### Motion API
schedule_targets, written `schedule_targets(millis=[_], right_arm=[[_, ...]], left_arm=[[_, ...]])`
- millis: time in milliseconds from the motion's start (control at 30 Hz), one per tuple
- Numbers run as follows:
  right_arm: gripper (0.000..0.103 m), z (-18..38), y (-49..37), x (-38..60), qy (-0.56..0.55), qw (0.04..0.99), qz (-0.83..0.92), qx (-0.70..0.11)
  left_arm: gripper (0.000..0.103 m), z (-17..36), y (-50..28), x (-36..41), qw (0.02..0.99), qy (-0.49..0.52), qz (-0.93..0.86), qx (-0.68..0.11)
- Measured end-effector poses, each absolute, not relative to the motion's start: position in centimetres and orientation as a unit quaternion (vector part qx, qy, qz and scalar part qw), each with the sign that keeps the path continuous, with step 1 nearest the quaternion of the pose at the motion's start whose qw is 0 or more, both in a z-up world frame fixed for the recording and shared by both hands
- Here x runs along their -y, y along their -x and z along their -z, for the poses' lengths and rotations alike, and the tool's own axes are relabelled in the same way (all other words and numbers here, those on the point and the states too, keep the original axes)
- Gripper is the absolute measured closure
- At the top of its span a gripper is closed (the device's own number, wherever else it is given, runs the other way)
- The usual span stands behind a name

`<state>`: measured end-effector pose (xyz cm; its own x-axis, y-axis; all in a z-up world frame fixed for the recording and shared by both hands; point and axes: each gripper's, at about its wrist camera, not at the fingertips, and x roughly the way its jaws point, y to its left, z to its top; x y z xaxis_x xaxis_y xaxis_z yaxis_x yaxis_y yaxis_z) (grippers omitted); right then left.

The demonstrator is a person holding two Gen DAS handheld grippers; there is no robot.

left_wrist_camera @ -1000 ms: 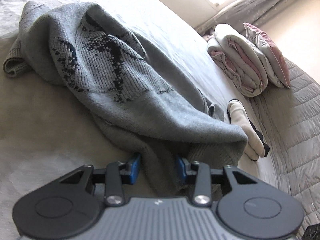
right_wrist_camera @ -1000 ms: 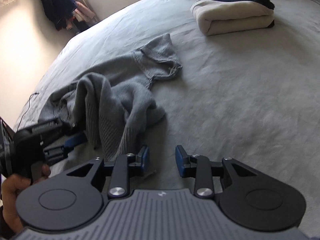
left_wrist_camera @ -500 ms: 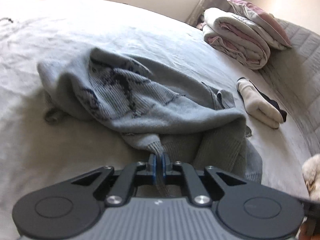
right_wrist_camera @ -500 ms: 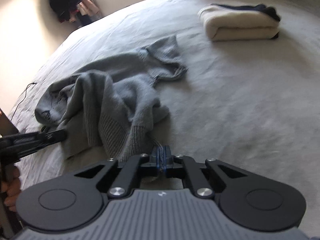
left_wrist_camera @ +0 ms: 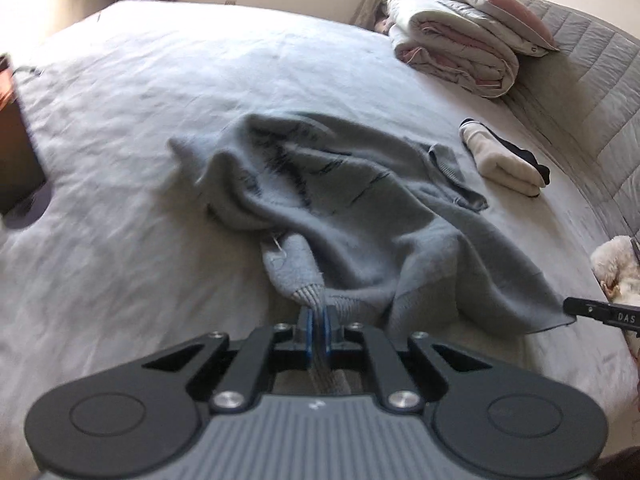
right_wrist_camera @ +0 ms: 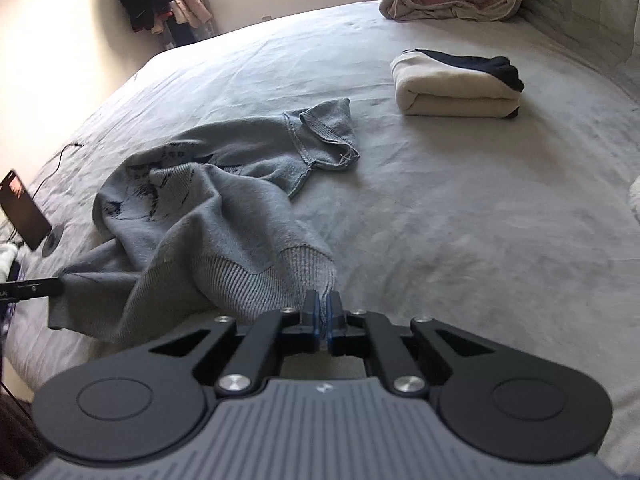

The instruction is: Fold clothes

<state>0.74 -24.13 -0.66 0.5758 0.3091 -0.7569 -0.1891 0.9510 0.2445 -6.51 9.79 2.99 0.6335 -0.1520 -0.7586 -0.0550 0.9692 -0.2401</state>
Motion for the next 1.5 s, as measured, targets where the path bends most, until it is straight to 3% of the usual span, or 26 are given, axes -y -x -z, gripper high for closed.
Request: schedule_targets(millis=[400,800,1000,1100,1167,1367,1500], right_arm=[[0.099,0.6,3.2,25.0,-0.049,0.876,-0.155,-0.455],[0.099,3.5,2.8,24.1,-0.035,0.849,-0.164,-0.501],[0.088,3.7,1.6,24.7,-0.072,0.837,-0.17,-0.515],[0.083,3.3,0.6,25.0,-0.093,0.836,-0.169,-0.513],[0.071,3.1,-0.2,25.1,-0.102,0.837,-0.166,-0.511],[0.071,3.8,-3.5,24.6,-0.118,0.836,-0.158,-0.512],[0.071,4.6,-6.4,23.8,-0.132,0.834,-0.149,-0.515]], left_arm=[[0.099,-3.8,11.4,-14.2,0.893,0.134,0.011,-0.43],[0.098,0.7,10.9,-14.5,0.856,0.12,0.018,-0.503],[0.096,0.6,9.8,-16.0,0.85,0.148,0.034,-0.504],[0.088,0.1,8.7,-16.9,0.854,0.161,0.036,-0.493],[0.076,-0.1,7.8,-17.7,0.855,0.172,0.034,-0.487],[0.067,0.3,3.6,-20.3,0.859,0.207,0.009,-0.467],[0.067,0.8,-0.1,-21.8,0.855,0.244,-0.006,-0.458]])
